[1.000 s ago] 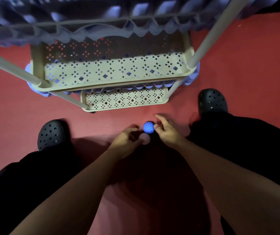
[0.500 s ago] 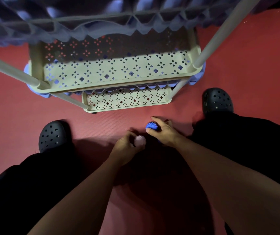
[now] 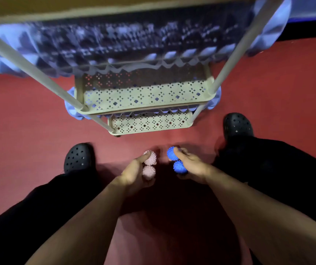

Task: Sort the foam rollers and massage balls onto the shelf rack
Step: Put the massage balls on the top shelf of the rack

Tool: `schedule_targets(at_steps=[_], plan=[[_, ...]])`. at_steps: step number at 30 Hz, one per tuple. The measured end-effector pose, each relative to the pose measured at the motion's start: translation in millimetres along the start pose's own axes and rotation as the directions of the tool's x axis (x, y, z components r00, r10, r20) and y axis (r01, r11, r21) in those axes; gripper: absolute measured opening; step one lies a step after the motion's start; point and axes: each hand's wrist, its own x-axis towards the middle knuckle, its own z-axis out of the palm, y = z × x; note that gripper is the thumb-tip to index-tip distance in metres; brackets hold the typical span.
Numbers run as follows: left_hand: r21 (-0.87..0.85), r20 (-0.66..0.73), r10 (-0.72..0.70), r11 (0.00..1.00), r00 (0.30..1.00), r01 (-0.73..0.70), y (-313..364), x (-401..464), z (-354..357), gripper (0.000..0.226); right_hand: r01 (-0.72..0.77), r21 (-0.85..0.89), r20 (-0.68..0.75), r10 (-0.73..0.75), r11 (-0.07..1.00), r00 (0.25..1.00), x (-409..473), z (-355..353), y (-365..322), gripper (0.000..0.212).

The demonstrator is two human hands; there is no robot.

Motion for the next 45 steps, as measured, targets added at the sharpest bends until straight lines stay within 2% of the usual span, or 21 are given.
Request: schedule_targets(at_steps=[3, 6, 11, 16, 20, 24, 27, 33, 39, 43, 45], plan=[[-0.012, 0.005, 0.090, 0.996, 0.996, -0.090, 10, -39, 12, 0.027, -0.079, 0.199, 0.125, 0.055, 0.977, 0.991, -40, 4, -22, 0.033], [0.027, 0.018, 0.162, 0.986, 0.987, -0.162, 25, -92, 31, 0.025, -0.025, 0.296, 0.207, -0.039, 0.955, 0.978, -88, 4, -47, 0.024], [0.072, 0.072, 0.350, 0.932, 0.934, -0.355, 58, -205, 70, 0.020, 0.140, 0.269, 0.251, -0.210, 0.953, 0.945, -187, 13, -100, 0.026], [0.136, 0.152, 0.527, 0.827, 0.836, -0.546, 79, -324, 106, 0.038, 0.342, 0.257, 0.274, -0.408, 0.904, 0.871, -300, 25, -153, 0.028], [0.126, 0.189, 0.662, 0.716, 0.725, -0.687, 82, -420, 135, 0.034, 0.538, 0.200, 0.297, -0.574, 0.819, 0.763, -397, 35, -183, 0.019], [0.112, 0.251, 0.759, 0.594, 0.601, -0.797, 76, -507, 160, 0.045, 0.695, 0.182, 0.312, -0.711, 0.696, 0.630, -486, 46, -202, 0.019], [0.141, 0.287, 0.816, 0.481, 0.501, -0.865, 81, -557, 170, 0.043, 0.785, 0.159, 0.273, -0.791, 0.599, 0.548, -539, 52, -220, 0.021], [0.232, 0.347, 0.880, 0.256, 0.325, -0.939, 106, -635, 187, 0.045, 0.884, 0.022, 0.226, -0.864, 0.467, 0.451, -625, 51, -266, 0.029], [0.429, 0.342, 0.925, 0.003, 0.166, -0.904, 137, -699, 227, 0.037, 0.938, -0.217, 0.165, -0.937, 0.270, 0.308, -686, 36, -318, 0.036], [0.553, 0.313, 0.950, -0.194, -0.015, -0.810, 190, -722, 254, 0.044, 0.915, -0.389, 0.165, -0.970, 0.104, 0.180, -710, 27, -373, 0.063], [0.622, 0.315, 0.945, -0.275, -0.088, -0.733, 217, -733, 269, 0.047, 0.862, -0.505, 0.143, -0.983, 0.029, 0.117, -716, 23, -406, 0.067]])
